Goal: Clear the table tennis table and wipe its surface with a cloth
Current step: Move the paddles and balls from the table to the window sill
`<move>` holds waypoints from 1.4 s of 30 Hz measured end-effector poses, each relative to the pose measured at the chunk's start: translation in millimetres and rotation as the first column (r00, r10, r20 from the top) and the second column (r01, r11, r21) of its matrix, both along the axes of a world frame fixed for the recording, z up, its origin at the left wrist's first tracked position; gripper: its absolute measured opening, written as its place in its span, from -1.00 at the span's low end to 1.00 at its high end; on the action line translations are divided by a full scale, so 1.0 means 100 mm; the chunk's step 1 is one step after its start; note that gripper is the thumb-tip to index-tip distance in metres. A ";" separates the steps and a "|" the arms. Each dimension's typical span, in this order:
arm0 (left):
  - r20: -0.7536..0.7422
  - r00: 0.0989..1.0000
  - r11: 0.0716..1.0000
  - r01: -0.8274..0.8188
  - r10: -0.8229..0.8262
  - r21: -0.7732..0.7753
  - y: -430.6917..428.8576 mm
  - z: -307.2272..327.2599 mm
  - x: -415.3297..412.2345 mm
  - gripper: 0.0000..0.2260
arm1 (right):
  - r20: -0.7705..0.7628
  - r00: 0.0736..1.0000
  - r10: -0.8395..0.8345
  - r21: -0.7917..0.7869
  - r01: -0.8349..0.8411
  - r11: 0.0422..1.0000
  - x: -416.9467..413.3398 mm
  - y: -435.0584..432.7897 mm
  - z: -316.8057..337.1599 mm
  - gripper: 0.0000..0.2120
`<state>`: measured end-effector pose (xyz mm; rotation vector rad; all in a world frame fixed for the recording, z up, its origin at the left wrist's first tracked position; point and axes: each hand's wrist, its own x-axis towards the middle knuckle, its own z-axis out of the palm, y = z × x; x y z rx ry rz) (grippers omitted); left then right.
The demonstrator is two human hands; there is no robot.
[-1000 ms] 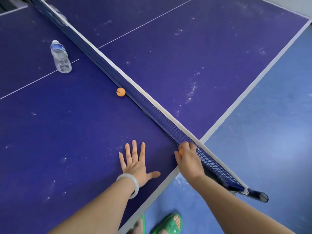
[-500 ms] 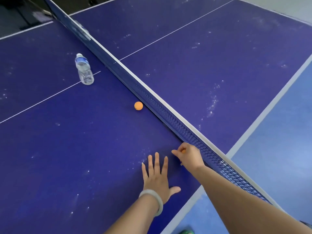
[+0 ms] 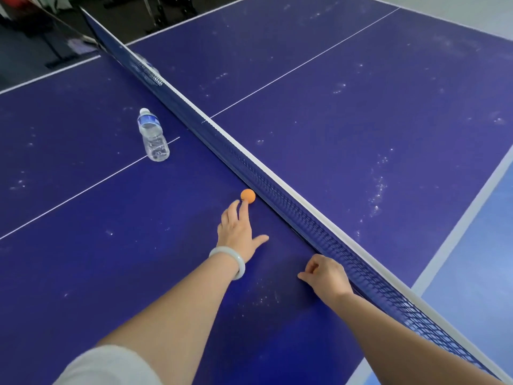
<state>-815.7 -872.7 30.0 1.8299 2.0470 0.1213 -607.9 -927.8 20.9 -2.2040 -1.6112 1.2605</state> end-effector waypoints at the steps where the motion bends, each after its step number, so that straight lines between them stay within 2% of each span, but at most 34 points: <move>1: 0.019 1.000 1.000 -0.004 0.004 0.013 0.11 0.00 -0.03 -0.13 | 0.006 1.000 0.004 -0.006 -0.003 1.000 0.00 0.00 -0.01 -0.82; 5: 0.032 0.999 0.999 0.027 -0.028 0.029 0.49 -0.06 -0.10 -0.12 | -0.004 1.000 -0.009 -0.010 0.009 1.000 -0.01 -0.02 -0.04 -0.82; 8: 0.028 0.998 0.999 0.053 -0.053 0.013 0.65 -0.13 -0.14 -0.18 | -0.007 1.000 -0.015 -0.019 0.015 1.000 0.00 0.01 -0.06 -0.81; 13: 0.030 0.979 0.979 0.201 -0.202 0.034 0.60 -0.28 -0.13 -0.54 | 0.000 1.000 -0.012 -0.024 0.012 1.000 -0.01 0.03 -0.08 -0.80; 16: 0.162 0.980 0.990 0.096 -0.112 0.101 0.32 -0.32 -0.09 -0.80 | -0.017 1.000 -0.021 -0.024 0.021 0.999 0.00 0.02 -0.07 -0.80; 18: 0.257 0.966 0.997 -0.001 -0.018 0.073 0.13 -0.28 -0.05 -0.88 | -0.022 1.000 -0.016 -0.025 0.016 1.000 0.00 0.02 -0.06 -0.80; 20: 0.367 0.926 0.996 -0.092 0.090 -0.010 -0.07 -0.21 0.02 -0.85 | -0.029 0.999 -0.013 -0.023 0.012 1.000 0.01 0.01 -0.04 -0.80; 22: 0.415 0.897 0.988 -0.126 0.150 -0.086 -0.29 -0.15 0.11 -0.81 | -0.053 0.998 -0.021 -0.015 0.020 1.000 0.02 -0.02 -0.02 -0.80; 26: 0.400 0.899 0.975 -0.104 0.176 -0.195 -0.79 -0.16 0.32 -0.78 | -0.104 0.993 -0.052 0.004 0.053 0.999 0.09 -0.20 0.03 -0.77; 29: 0.361 0.923 0.967 -0.043 0.134 -0.250 -1.07 -0.16 0.51 -0.76 | -0.090 0.995 -0.049 -0.001 0.049 0.999 0.24 -0.47 0.04 -0.76; 35: 0.330 0.944 0.968 0.062 0.022 -0.241 -1.50 0.01 1.06 -0.77 | -0.050 0.998 -0.049 0.009 0.049 0.999 0.74 -0.98 0.09 -0.72; 42: 0.323 0.945 0.970 0.126 -0.054 -0.207 -1.93 0.21 1.75 -0.81 | -0.182 0.970 -0.159 0.029 0.167 0.986 1.25 -1.49 0.26 -0.74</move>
